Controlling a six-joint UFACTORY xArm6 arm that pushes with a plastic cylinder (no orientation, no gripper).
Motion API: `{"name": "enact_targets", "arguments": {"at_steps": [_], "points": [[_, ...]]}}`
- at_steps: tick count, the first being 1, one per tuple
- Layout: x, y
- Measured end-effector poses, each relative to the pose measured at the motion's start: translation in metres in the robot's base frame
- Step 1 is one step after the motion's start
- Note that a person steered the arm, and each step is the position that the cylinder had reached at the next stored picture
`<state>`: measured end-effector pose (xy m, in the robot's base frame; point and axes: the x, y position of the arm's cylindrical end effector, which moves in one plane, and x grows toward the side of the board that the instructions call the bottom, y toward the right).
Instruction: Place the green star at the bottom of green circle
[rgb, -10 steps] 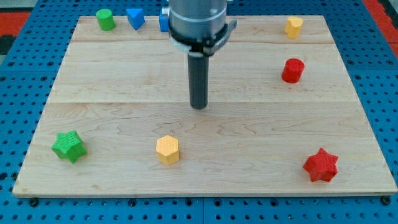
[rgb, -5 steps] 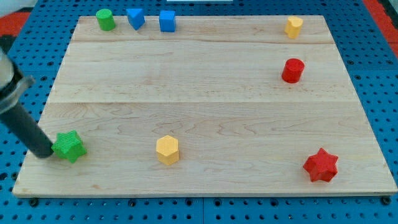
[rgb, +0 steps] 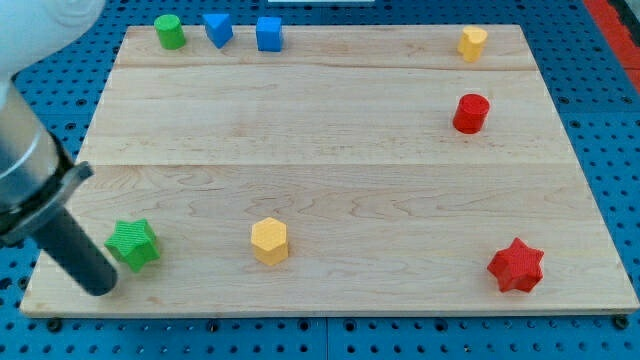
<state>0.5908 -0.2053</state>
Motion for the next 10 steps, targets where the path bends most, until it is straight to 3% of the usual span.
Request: {"name": "enact_targets", "arguments": {"at_steps": [2, 3, 6, 8, 9, 10], "points": [[-0.088, 0.049], [-0.111, 0.057], [-0.120, 0.059], [-0.191, 0.059], [-0.170, 0.071], [-0.170, 0.040]]}}
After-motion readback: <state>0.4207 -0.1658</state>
